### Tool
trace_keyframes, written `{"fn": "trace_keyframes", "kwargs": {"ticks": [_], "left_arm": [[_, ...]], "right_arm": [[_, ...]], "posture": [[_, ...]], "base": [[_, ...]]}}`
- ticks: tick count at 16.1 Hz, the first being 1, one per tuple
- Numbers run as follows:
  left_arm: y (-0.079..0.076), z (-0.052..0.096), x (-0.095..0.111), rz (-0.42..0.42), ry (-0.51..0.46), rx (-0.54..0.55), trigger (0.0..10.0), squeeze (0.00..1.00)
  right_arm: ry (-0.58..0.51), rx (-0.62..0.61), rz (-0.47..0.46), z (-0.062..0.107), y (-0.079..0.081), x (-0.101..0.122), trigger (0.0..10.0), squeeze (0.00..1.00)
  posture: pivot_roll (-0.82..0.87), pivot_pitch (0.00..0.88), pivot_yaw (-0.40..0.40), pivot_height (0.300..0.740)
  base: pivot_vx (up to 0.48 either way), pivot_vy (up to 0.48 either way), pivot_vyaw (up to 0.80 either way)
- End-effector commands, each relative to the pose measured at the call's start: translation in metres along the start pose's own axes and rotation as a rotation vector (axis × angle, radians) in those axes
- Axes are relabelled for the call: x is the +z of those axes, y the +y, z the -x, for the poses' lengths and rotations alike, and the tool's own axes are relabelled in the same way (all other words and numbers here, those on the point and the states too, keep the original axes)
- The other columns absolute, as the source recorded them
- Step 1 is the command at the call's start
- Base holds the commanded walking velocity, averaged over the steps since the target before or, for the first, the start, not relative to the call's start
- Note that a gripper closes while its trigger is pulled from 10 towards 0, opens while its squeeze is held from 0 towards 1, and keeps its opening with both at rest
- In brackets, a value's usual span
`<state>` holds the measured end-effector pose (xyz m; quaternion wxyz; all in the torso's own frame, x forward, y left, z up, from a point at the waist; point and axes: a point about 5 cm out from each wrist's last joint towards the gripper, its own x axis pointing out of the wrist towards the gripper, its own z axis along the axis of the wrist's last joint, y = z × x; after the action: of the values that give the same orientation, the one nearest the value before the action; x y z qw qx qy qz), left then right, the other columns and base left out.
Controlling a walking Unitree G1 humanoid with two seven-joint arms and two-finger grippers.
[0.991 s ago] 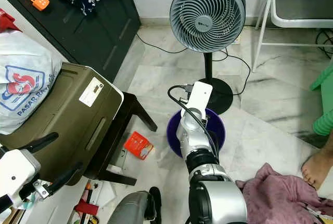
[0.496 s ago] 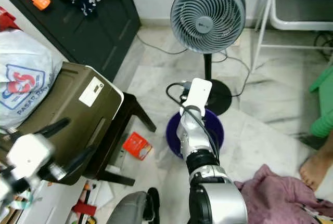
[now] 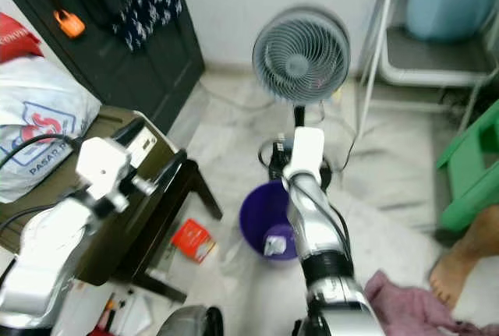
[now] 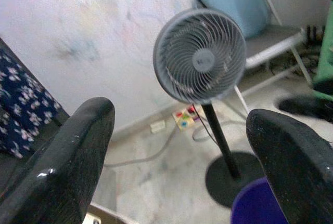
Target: Clean up the room
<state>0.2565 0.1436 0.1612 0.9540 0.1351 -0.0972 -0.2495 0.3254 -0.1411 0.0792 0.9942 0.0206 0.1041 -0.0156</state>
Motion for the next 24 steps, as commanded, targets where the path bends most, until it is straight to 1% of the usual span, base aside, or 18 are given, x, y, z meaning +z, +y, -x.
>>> {"fn": "trace_keyframes", "kwargs": {"ticks": [1,2,5,6,7,9,11,12,13,14,15,16,17,19,20,21,22,24], "left_arm": [[0.004,-0.002,-0.005,-0.018,0.017,0.046,10.0,0.0],[0.004,-0.005,-0.006,-0.013,0.019,0.065,10.0,0.0],[0.002,-0.01,-0.007,-0.017,-0.002,0.091,10.0,0.0],[0.004,-0.012,-0.008,-0.022,-0.008,0.111,10.0,0.0],[0.007,-0.013,-0.011,-0.024,-0.005,0.14,10.0,0.0],[0.011,-0.011,-0.018,-0.014,0.031,0.188,10.0,0.0],[0.012,-0.009,-0.02,-0.03,0.031,0.212,10.0,0.0],[0.013,-0.01,-0.022,-0.027,0.031,0.233,10.0,0.0],[0.014,-0.011,-0.022,-0.019,0.028,0.253,10.0,0.0],[0.015,-0.014,-0.022,-0.022,0.018,0.272,10.0,0.0],[0.014,-0.017,-0.021,-0.025,0.008,0.28,10.0,0.0],[0.013,-0.018,-0.02,-0.027,0.001,0.273,10.0,0.0],[0.012,-0.02,-0.019,-0.037,-0.009,0.266,10.0,0.0],[0.015,-0.017,-0.022,-0.03,-0.002,0.298,10.0,0.0],[0.016,-0.014,-0.023,-0.01,0.008,0.328,10.0,0.0],[0.018,-0.014,-0.023,-0.014,0.006,0.353,10.0,0.0],[0.018,-0.013,-0.026,-0.04,0.011,0.378,10.0,0.0],[0.022,-0.011,-0.024,-0.066,0.009,0.426,10.0,0.0]], "right_arm": [[-0.011,0.039,0.019,0.004,0.001,0.003,10.0,1.0],[-0.018,0.047,0.021,0.004,-0.002,0.005,10.0,1.0],[-0.071,0.093,0.077,0.006,-0.01,0.014,10.0,1.0],[-0.102,0.11,0.104,0.01,-0.011,0.017,10.0,1.0],[-0.143,0.141,0.11,0.016,-0.01,0.021,10.0,1.0],[-0.236,0.156,0.128,0.021,-0.011,0.032,10.0,1.0],[-0.268,0.158,0.136,0.024,-0.013,0.036,10.0,1.0],[-0.274,0.169,0.141,0.022,-0.01,0.037,10.0,1.0],[-0.305,0.217,0.138,0.022,-0.003,0.043,10.0,0.73],[-0.328,0.228,0.171,0.019,0.003,0.051,10.0,0.0],[-0.326,0.232,0.179,0.016,0.006,0.054,10.0,0.0],[-0.318,0.228,0.165,0.014,0.007,0.056,10.0,0.0],[-0.323,0.238,0.155,0.011,0.011,0.061,10.0,0.0],[-0.334,0.251,0.157,0.009,0.017,0.065,10.0,0.0],[-0.345,0.267,0.154,0.009,0.022,0.067,10.0,0.0],[-0.352,0.279,0.146,0.009,0.027,0.069,10.0,0.0],[-0.351,0.291,0.146,0.008,0.031,0.068,10.0,0.0],[-0.354,0.302,0.137,0.009,0.035,0.07,10.0,0.0]], "posture": [[0.02,0.0,0.108,0.74],[0.02,0.0,0.105,0.74],[0.01,0.0,0.078,0.74],[0.01,0.0,0.069,0.74],[0.01,0.0,0.073,0.74],[0.0,0.0,0.082,0.74],[0.0,0.0,0.082,0.74],[-0.01,0.0,0.079,0.74],[-0.01,0.0,0.077,0.74],[-0.01,0.0,0.057,0.74],[-0.01,0.0,0.043,0.74],[-0.01,0.0,0.037,0.74],[0.0,0.0,0.019,0.74],[0.0,0.0,0.014,0.74],[0.0,0.0,0.013,0.74],[0.01,0.0,0.01,0.74],[0.01,0.0,0.009,0.74],[0.01,0.0,0.003,0.74]], "base": [[0.0,0.0,0.0],[0.0,0.0,0.0],[0.0,0.0,0.0],[0.0,0.0,0.0],[0.0,0.0,0.0],[0.0,0.0,0.0],[0.0,0.0,0.0],[0.0,0.0,0.0],[0.0,0.0,0.0],[0.0,0.0,0.7],[0.0,0.0,0.8],[0.0,0.0,0.8],[0.0,0.0,0.8],[0.0,0.0,0.8],[0.0,0.0,0.8],[0.0,0.0,0.8],[0.0,0.0,0.8],[0.0,0.0,0.8]]}}
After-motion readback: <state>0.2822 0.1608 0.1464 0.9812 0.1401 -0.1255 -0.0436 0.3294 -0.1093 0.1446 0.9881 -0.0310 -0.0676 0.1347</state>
